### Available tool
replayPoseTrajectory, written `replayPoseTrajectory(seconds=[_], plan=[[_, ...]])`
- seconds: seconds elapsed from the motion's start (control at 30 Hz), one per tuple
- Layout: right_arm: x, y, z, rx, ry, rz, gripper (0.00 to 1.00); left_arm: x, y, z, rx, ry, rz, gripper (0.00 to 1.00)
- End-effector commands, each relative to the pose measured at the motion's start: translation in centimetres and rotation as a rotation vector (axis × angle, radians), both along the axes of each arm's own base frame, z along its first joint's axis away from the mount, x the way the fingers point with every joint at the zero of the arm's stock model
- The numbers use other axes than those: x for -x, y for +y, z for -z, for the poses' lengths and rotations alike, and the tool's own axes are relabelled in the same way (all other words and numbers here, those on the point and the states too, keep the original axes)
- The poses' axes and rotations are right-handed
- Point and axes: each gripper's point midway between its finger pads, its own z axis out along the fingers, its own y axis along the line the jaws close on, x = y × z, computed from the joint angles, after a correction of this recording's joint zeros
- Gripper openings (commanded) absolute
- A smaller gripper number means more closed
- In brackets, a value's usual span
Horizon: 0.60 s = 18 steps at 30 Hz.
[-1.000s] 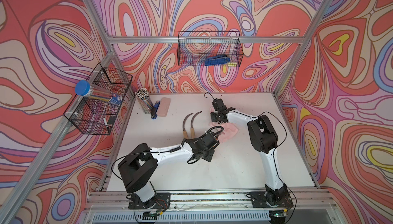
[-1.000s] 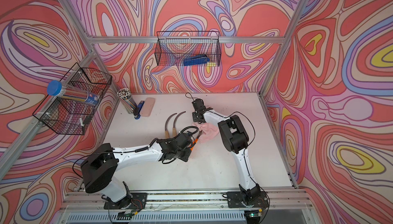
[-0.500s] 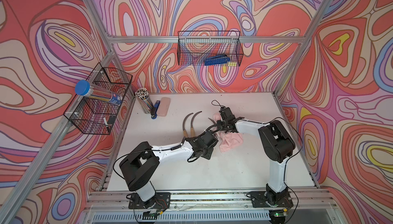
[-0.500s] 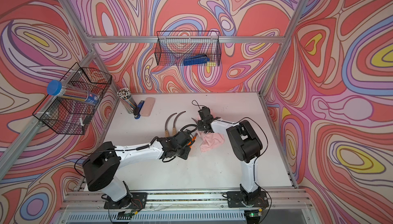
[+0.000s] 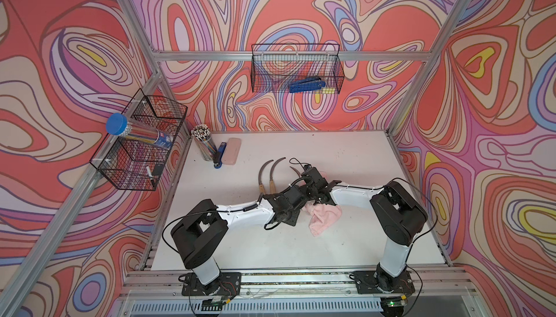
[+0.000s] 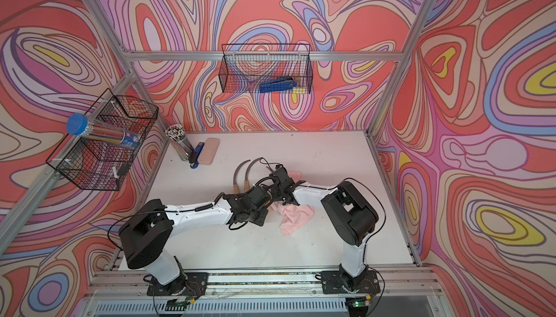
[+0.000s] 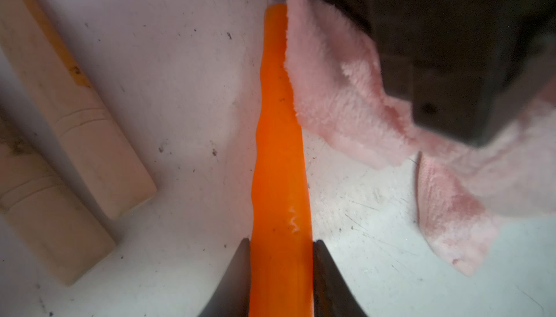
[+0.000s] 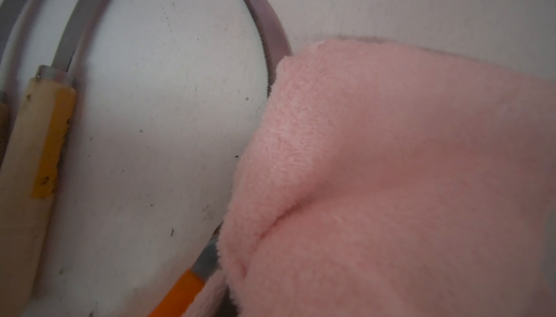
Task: Wipe small sickles with rags
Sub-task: Wipe the small sickle.
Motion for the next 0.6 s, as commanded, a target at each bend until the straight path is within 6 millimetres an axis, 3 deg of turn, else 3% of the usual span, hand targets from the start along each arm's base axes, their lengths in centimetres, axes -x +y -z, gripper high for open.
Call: replayPoseTrajectory(seconds=[0.0,0.13,0.27,0.43,0.57], plan=[[0.6,0.4,0.0,-0.003,0.022,-0.007,0.00,-0.5,-1.9,-1.0,0.064,-0.010,0.033,0.00],[-1.9,0.0,0.0,-0.036,0.035,0.001,0.00,-0.1,-1.9,-1.1,0.068,-0.001,0.047,0.00],[-5.2,-0.3,-1.8,-0.065,-0.015,-0.009,0.00,0.3,-2.0,-1.4,0.084,0.002,0.068,0.00],[-8.7,1.2,-3.8,-0.076,-0.054,-0.051,0.00,0.7,-2.0,-2.1,0.102,-0.004,0.082,0.00],[-11.2,2.7,-4.2,-0.069,-0.053,-0.060,0.00,0.8,-2.0,-2.2,0.112,-0.006,0.090,0.00]])
